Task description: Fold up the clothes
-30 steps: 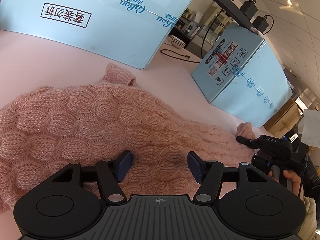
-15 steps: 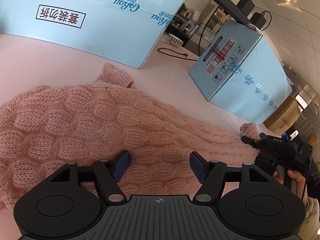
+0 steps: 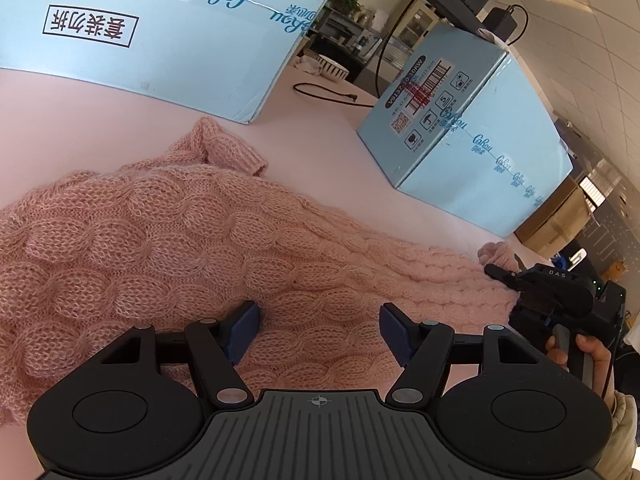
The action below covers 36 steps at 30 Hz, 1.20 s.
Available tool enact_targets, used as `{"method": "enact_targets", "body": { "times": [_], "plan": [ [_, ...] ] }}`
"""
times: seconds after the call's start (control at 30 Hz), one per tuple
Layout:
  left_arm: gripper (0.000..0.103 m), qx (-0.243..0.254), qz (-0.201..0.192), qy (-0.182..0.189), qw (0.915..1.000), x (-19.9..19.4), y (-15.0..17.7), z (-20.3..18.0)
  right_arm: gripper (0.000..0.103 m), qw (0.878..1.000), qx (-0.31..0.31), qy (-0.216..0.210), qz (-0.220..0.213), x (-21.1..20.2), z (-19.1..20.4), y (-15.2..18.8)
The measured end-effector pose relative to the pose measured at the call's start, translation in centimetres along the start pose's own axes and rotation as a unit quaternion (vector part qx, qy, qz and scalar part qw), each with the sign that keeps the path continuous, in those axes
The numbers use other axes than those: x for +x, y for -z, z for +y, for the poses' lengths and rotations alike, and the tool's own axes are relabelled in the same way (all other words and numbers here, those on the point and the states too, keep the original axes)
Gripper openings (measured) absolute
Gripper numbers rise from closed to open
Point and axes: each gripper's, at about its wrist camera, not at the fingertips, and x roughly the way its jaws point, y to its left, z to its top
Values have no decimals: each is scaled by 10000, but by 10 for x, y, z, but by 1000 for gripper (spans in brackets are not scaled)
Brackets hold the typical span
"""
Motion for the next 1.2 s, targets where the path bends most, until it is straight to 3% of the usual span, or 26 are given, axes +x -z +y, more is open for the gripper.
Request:
{"method": "enact_targets", "body": {
  "times": [0.3, 0.47, 1.2],
  "plan": [
    [67, 22, 63, 18, 10000, 8, 1, -13, 19, 9996, -57, -68, -276, -17, 2, -9],
    [66, 211, 22, -73, 9997, 8, 3, -17, 18, 9998, -41, 16, -209, -13, 5, -9],
    [66, 154, -3, 97, 9998, 5, 4, -10, 18, 9997, -4, 69, -229, -12, 17, -9]
  ]
}}
